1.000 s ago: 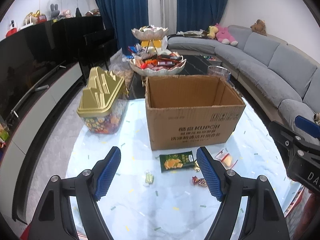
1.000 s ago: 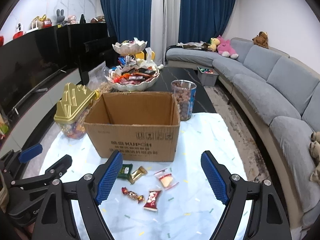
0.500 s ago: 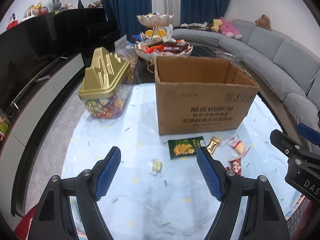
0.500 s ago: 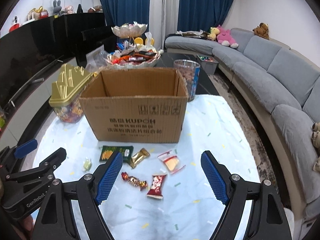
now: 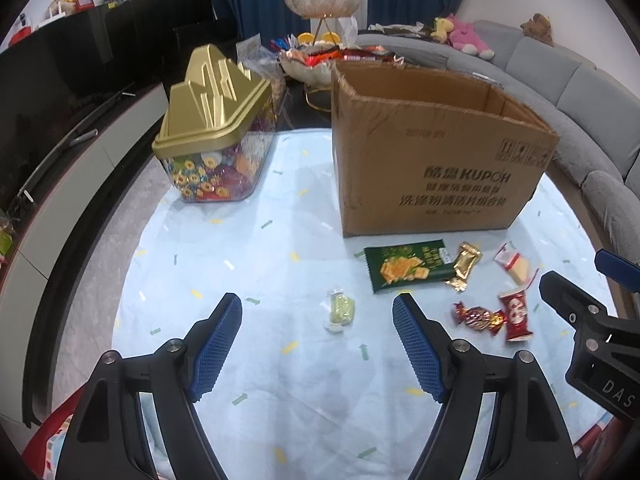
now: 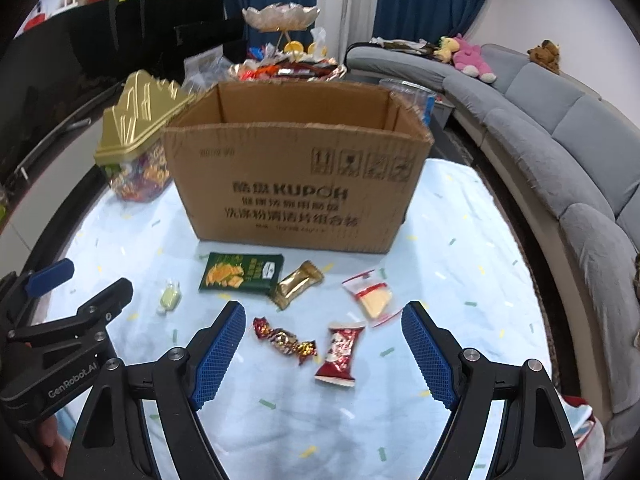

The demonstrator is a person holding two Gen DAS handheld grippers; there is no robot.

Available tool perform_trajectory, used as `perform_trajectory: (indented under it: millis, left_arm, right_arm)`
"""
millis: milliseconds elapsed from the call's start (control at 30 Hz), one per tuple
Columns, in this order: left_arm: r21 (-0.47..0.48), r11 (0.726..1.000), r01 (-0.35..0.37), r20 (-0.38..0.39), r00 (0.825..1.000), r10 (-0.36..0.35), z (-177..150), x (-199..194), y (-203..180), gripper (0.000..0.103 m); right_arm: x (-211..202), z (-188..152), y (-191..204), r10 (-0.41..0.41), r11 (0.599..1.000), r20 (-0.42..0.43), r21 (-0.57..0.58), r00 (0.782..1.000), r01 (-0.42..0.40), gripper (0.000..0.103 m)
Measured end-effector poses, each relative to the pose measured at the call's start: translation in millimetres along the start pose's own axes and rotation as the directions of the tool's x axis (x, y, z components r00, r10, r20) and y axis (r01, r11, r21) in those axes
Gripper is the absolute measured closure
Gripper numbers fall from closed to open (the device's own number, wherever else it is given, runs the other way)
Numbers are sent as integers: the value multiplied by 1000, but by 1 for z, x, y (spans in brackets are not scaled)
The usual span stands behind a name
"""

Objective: Organize snacks
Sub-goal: 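Lower the left tool to the pale green candy while the right tool lowers to the red-gold twist candies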

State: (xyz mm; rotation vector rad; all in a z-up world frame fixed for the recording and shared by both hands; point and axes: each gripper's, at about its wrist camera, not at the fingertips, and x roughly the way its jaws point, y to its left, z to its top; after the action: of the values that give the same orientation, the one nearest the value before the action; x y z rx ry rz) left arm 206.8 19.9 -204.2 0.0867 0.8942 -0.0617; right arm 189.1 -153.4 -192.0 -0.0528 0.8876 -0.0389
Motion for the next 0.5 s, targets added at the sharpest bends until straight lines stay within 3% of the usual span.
perform_trajectory:
  millis: [500]
  left_arm:
    - [14, 999, 34, -80, 996, -32, -6, 54, -7, 30]
  right_arm:
    - [43, -10, 13, 13, 999, -67, -48, 998, -16, 22]
